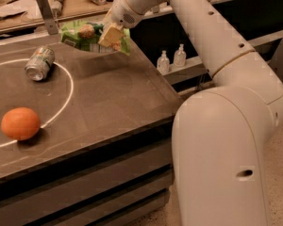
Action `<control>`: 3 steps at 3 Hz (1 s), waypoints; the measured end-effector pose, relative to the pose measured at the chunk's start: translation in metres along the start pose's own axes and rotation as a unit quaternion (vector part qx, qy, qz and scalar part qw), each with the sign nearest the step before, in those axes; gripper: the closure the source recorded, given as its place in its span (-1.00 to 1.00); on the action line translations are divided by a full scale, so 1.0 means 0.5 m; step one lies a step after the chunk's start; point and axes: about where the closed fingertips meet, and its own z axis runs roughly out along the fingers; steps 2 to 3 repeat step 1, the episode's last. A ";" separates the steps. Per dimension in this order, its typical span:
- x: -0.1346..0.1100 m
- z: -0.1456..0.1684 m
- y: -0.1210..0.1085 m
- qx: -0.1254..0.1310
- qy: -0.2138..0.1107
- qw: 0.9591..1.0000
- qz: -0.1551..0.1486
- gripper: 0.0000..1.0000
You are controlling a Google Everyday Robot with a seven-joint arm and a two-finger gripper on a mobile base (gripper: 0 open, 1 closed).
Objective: Pick green rice chip bag
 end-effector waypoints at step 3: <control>0.000 0.000 0.000 0.000 0.000 1.000 0.000 1.00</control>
Offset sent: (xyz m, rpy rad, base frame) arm 0.0000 0.0000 0.0000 0.0000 0.0000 0.0000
